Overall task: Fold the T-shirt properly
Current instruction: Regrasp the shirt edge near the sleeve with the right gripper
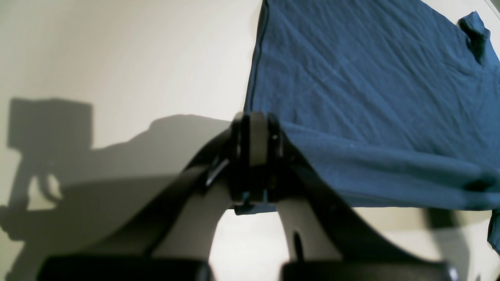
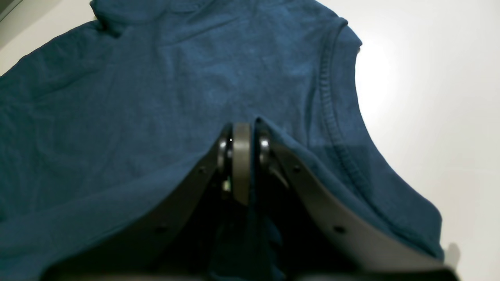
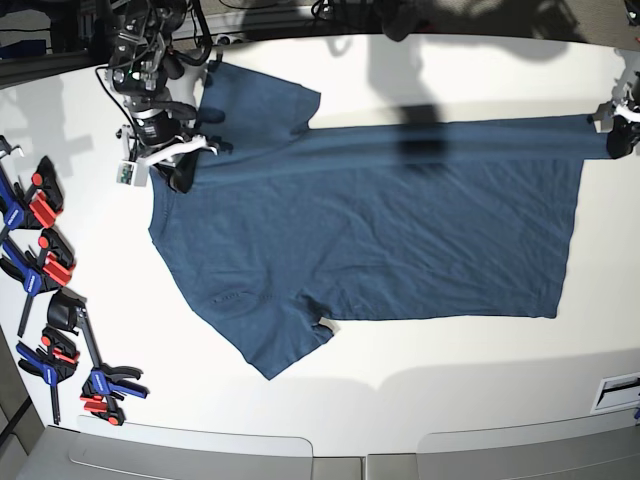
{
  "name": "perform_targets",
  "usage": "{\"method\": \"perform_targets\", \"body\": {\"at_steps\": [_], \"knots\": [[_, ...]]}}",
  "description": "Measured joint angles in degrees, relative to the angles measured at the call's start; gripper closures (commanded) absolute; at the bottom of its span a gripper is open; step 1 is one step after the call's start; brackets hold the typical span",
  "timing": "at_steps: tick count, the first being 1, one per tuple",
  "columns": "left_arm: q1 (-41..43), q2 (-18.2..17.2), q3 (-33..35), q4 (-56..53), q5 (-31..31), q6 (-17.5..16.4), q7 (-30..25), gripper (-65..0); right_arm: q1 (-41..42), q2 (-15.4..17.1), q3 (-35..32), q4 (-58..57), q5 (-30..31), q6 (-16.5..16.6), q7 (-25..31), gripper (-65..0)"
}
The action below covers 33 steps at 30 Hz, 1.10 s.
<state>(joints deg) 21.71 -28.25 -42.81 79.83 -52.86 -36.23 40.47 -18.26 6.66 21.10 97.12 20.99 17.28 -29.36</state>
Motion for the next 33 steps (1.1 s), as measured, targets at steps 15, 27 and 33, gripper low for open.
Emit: {"method": "perform_targets", "body": {"at_steps": [15, 27, 33], "knots": [[-0.02, 0.00, 0.00, -0.02, 1.29, 0.00, 0.24, 0.0, 0.00, -0.13, -0.02, 0.00, 0.00, -2.56, -0.02, 0.0], [-0.02, 0.00, 0.00, 0.00, 1.27, 0.00, 0.17, -16.0, 0.00, -0.13, 0.00, 0.00, -0.20, -2.54, 0.09, -17.7], [-0.02, -0.02, 0.00, -0.02, 1.33, 0.00, -0.02, -24.2, 0.00, 0.02, 0.00, 0.00, -0.20, -2.95, 1.70, -36.8]]}}
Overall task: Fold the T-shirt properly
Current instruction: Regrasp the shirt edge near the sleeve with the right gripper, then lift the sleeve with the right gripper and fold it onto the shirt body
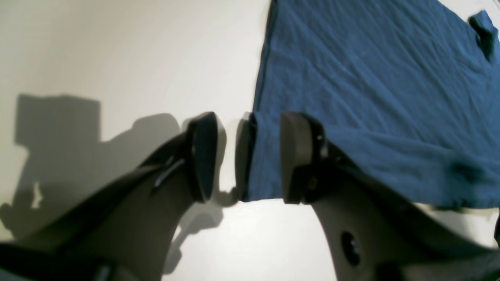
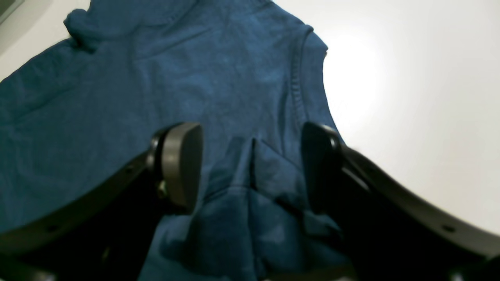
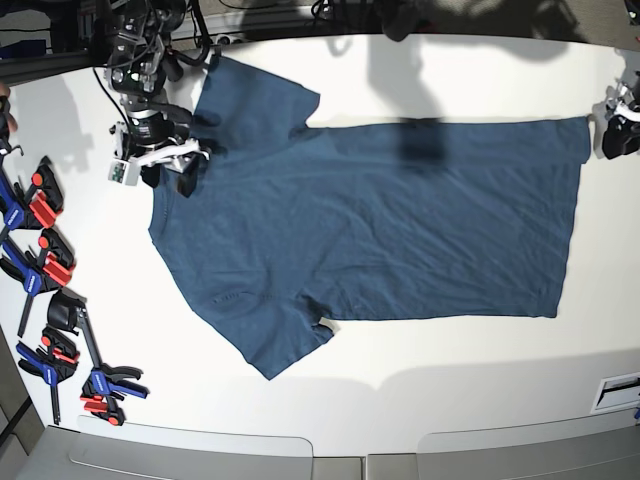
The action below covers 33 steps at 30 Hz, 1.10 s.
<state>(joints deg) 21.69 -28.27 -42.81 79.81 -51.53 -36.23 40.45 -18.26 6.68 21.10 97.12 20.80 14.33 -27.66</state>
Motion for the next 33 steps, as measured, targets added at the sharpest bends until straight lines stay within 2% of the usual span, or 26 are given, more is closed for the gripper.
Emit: {"method": "perform_targets", "body": {"at_steps": [4, 8, 10, 15, 18, 26, 33], "knots": [[0.00, 0.00, 0.00, 0.02, 0.00, 0.02, -0.02, -24.1, 0.00, 0.00, 0.00, 0.00, 0.02, 0.00, -0.11, -36.6], [0.02, -0.07, 0.00, 0.00, 0.04, 0.02, -0.94, -24.2, -0.20, -0.02, 0.00, 0.98, -0.07, -0.02, -6.60, -36.6], [0.02, -0.92, 0.00, 0.00, 0.07, 0.00, -1.49, -24.2, -0.87, 0.00, 0.00, 3.39, -0.02, -0.17, -7.65, -36.6], [0.02, -6.21, -0.22, 0.02, 0.00, 0.00, -1.66, -24.2, -5.42, 0.02, 0.02, 12.50, -0.02, 0.09, -7.76, -36.5], [0.04, -8.00, -0.26, 0.02, 0.00, 0.00, -1.46, -24.2, -9.20, 0.02, 0.02, 16.59, 0.02, 0.07, -8.00, -36.5], [0.02, -9.79, -3.63, 0.02, 0.00, 0.00, -1.60, -24.2, -19.26, 0.02, 0.04, 17.62, 0.55, -0.04, -8.09, -36.5], [0.02, -10.58, -3.82, 0.02, 0.00, 0.02, -1.66, -24.2, -25.33, 0.02, 0.02, 15.56, 5.01, -1.18, -8.68, -36.5]]}}
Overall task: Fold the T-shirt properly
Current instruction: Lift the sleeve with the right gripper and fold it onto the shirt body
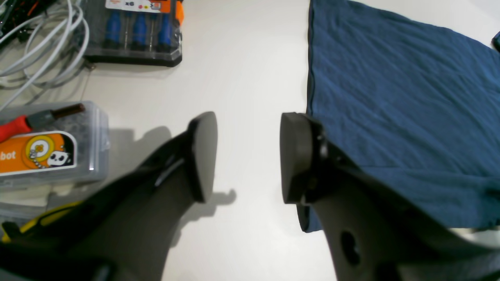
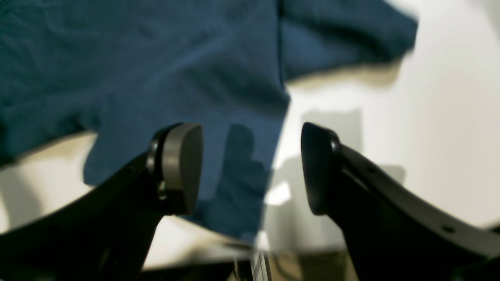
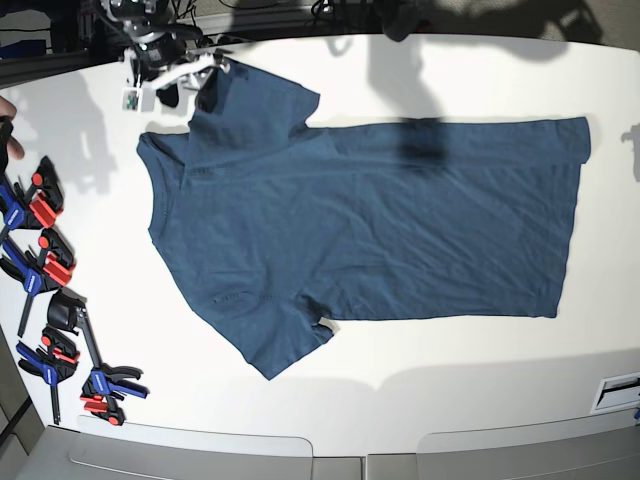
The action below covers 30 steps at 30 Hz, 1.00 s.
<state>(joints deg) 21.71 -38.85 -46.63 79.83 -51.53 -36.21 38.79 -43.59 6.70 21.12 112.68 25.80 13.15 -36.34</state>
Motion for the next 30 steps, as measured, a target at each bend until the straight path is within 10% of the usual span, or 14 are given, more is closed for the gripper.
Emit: {"method": "perform_targets", "body": {"at_steps": [5, 12, 22, 30], "knots": [[0.00, 0.00, 0.00, 0.00, -0.02, 0.00, -0.52, -24.2, -1.16, 0.13, 0.09, -7.76, 6.60, -0.46, 2.49, -36.5], [0.00, -0.02, 0.00, 0.00, -0.02, 0.00, -1.38, -24.2, -0.22, 0.46, 0.39, -15.58, 21.03, 7.61, 3.30, -36.5], [0.00, -0.02, 0.00, 0.00, -0.02, 0.00, -1.36, -24.2, -0.09, 0.44, 0.35, -16.00, 25.49, 9.81, -2.10, -35.1], [0.00, -0.02, 0.00, 0.00, -0.02, 0.00, -1.36, -24.2, -0.04, 0.28, 0.28, -16.74, 26.84, 9.07, -4.50, 0.0]]}}
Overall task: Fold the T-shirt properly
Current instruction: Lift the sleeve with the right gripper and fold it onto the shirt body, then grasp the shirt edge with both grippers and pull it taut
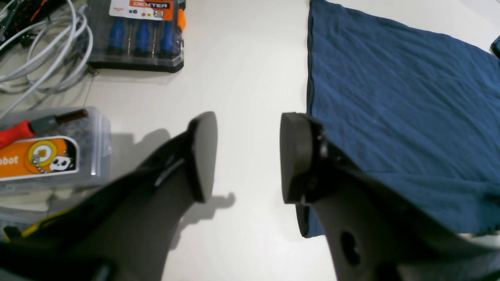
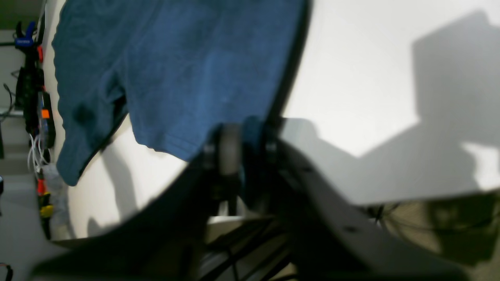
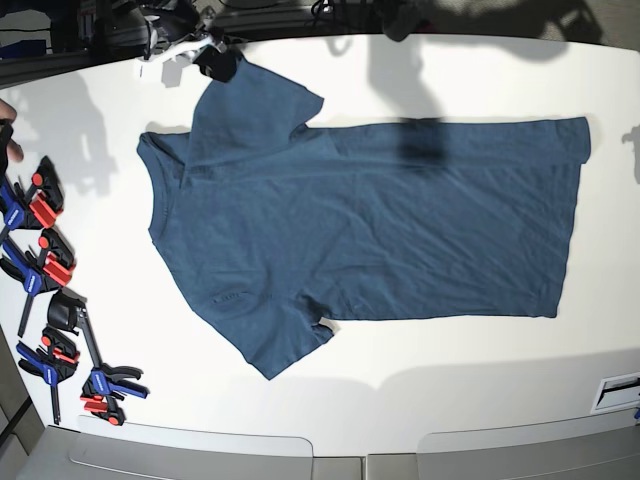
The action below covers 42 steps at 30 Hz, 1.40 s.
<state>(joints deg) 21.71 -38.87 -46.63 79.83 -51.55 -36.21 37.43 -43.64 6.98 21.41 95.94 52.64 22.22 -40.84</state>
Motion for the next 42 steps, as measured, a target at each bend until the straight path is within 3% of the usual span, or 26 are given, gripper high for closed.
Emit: {"method": "perform_targets", "body": {"at_steps": [9, 17, 21, 26, 32, 34, 36, 39, 42], "knots": [[0.00, 0.00, 0.00, 0.00, 0.02, 0.00, 0.00, -24.1, 7.37, -0.31, -0.31, -0.68, 4.83, 9.38, -3.02, 0.0], [0.00, 0.00, 0.00, 0.00, 0.00, 0.00, 0.00, -24.2, 18.29, -0.31, -0.31, -0.66, 4.31, 9.94, -3.17, 0.0], [0.00, -0.02, 0.00, 0.00, 0.00, 0.02, 0.00, -24.1, 24.09, -0.13, -1.46, -0.70, -3.41, 10.08, -1.29, 0.0], [0.00, 0.00, 0.00, 0.00, 0.00, 0.00, 0.00, -24.2, 30.34, -0.31, -6.10, -0.70, -14.91, 10.60, 5.66, 0.0], [0.00, 0.00, 0.00, 0.00, 0.02, 0.00, 0.00, -24.1, 35.30, -0.15, -11.72, -0.70, -25.88, 10.47, 6.19, 0.0], [0.00, 0.00, 0.00, 0.00, 0.02, 0.02, 0.02, -24.2, 36.15, -0.22, -12.83, -0.70, -28.17, 10.58, 6.71, -14.7], [0.00, 0.00, 0.00, 0.00, 0.02, 0.00, 0.00, -24.2, 36.30, -0.31, -13.07, -0.70, -30.36, 9.79, 8.52, -24.3], [0.00, 0.02, 0.00, 0.00, 0.02, 0.00, 0.00, -24.1, 36.20, -0.15, -12.92, -0.70, -33.99, 6.19, 12.22, -25.7], [0.00, 0.00, 0.00, 0.00, 0.02, 0.00, 0.00, -24.1, 36.87, 0.00, -12.70, -0.70, -36.68, 5.49, 12.74, -25.7]]}}
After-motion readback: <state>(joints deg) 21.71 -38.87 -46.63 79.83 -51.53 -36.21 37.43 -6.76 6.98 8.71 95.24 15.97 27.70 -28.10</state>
